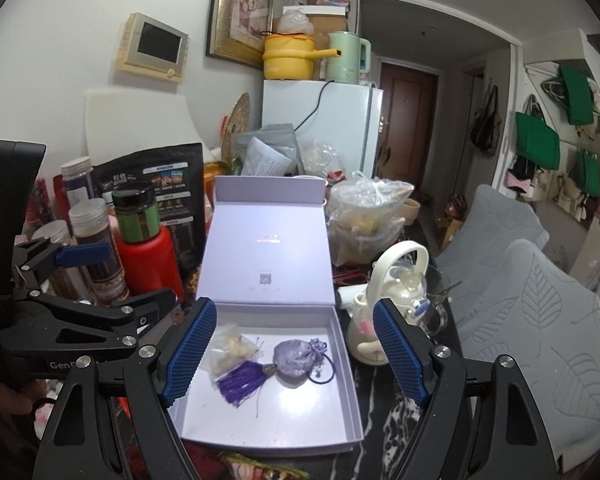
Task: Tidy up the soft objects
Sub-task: 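Withdraw both open tools from the box back toward the pile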
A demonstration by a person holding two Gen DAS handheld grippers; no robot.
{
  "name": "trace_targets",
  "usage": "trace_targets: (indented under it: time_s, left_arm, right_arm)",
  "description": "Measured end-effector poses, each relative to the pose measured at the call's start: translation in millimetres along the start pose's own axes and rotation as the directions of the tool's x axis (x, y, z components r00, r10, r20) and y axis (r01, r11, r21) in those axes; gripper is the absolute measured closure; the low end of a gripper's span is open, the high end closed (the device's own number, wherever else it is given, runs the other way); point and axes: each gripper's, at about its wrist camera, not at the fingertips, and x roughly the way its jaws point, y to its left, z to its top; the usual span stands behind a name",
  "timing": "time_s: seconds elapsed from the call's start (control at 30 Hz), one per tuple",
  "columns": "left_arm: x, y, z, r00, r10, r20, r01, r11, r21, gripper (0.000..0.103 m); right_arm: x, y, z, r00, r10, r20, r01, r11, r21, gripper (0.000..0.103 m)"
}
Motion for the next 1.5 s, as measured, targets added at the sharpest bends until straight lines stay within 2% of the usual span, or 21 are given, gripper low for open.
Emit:
trace_targets:
  time_s: [0.43, 0.7, 1.23, 1.5]
  left_arm:
    - [-58.0, 5.3, -18.7, 0.998, 0.013, 0.069, -0.013, 1.0, -0.002, 0.009]
    - [-87.8, 5.2, -39.8, 0.995, 0.004, 0.096, -0.004, 1.0, 0.006, 0.009]
    - [-114.0, 2.1, -95.4, 0.996, -0.015, 0.083, 0.014, 1.0, 0.01, 0.009]
    - [-117.6, -4.2, -125.9, 0.996, -0.072, 0.055, 0.071, 0.997, 0.014, 0.009]
  right_arm:
    - [-52.9, 23.3, -12.3, 0.999, 0.004, 0.054, -0.003, 1.0, -0.014, 0.02]
    - [-74.6, 33.8, -30.0, 0.999, 0.007, 0.052, -0.007, 1.0, -0.006, 0.02]
    - [-94.9, 51.3, -87.2, 1.0, 0.01, -0.001, -0.01, 1.0, 0.021, 0.02]
    - [-97.6, 56.2, -115.3, 0.999, 0.019, -0.037, -0.017, 0.999, 0.037, 0.02]
